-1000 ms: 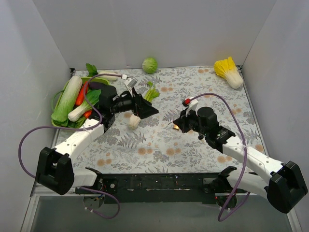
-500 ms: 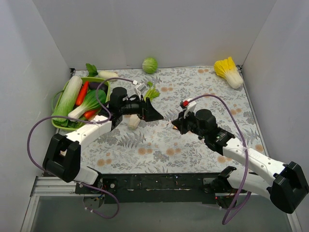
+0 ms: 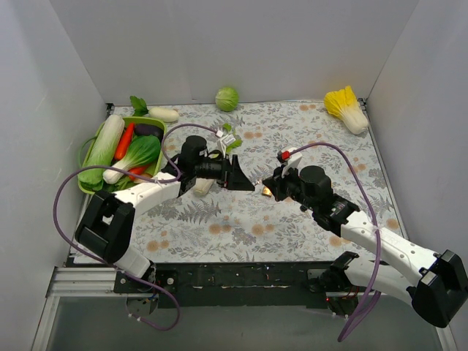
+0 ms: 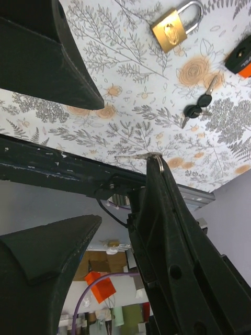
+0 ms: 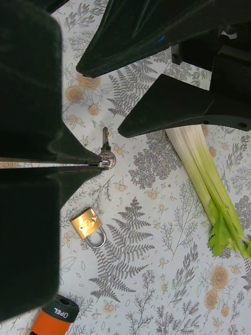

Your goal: Unlock with the key

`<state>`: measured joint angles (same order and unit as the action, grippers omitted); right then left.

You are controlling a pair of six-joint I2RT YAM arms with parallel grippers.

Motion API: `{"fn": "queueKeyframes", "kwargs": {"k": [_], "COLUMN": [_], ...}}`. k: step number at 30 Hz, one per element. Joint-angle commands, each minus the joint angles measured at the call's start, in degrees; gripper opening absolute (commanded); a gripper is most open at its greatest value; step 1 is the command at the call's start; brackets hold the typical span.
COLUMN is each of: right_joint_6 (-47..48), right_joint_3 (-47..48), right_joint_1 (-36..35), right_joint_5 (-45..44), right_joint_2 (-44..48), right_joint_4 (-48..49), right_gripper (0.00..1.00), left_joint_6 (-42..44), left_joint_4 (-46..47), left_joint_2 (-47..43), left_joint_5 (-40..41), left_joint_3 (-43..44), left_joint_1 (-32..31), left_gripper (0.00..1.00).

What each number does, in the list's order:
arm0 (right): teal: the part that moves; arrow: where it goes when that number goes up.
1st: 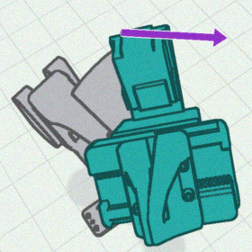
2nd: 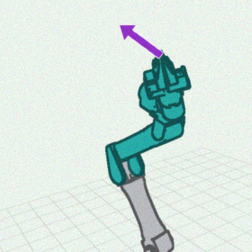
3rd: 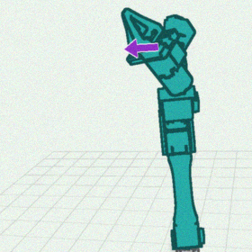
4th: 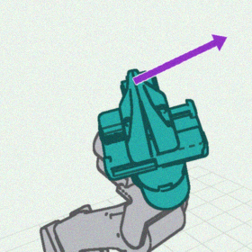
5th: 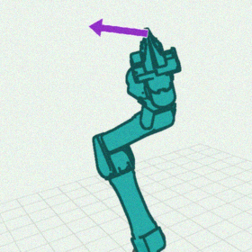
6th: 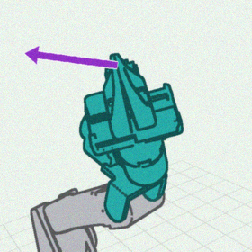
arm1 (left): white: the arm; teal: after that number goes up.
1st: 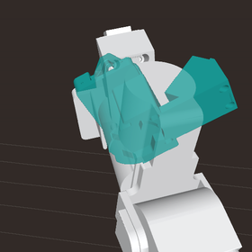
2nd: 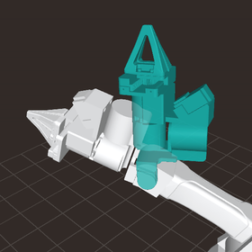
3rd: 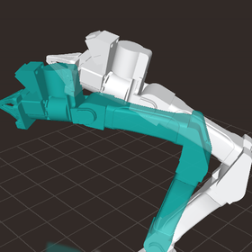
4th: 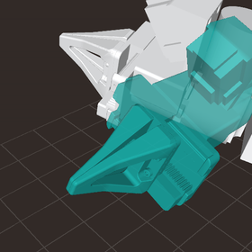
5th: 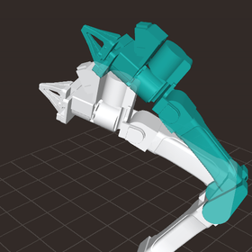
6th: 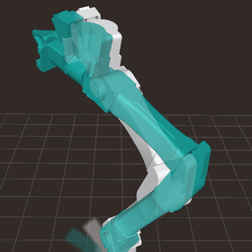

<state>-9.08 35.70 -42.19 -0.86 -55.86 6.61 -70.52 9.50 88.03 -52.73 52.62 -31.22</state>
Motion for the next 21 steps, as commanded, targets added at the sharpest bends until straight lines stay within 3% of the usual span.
{"fn": "queueKeyframes", "kwargs": {"k": [1, 14, 17, 21], "right_joint_6": [-0.06, 0.56, 0.56, 0.47], "right_joint_3": [0.77, 0.86, 0.95, 0.95], "right_joint_1": [-0.61, -1.49, -1.57, -1.66], "right_joint_5": [0.51, 3.67, 3.68, 2.62], "right_joint_2": [0.84, 0.57, 0.31, 0.4], "right_joint_4": [3.67, 4.46, 4.46, 4.11], "right_gripper": [0.01, 0.01, 0.01, 0.01], "left_joint_6": [-3.74, -7.26, -7.44, -7.79], "left_joint_4": [5.08, 9.22, 9.49, 9.57], "left_joint_2": [0.56, 2.41, 2.5, 2.94], "left_joint_5": [-3.43, -4.05, -4.22, -4.31], "left_joint_3": [0.38, -0.77, -0.94, -1.03], "left_joint_1": [-0.94, -1.74, -1.82, -2.0], "left_gripper": [0.76, 0.53, 0.41, 0.37]}}
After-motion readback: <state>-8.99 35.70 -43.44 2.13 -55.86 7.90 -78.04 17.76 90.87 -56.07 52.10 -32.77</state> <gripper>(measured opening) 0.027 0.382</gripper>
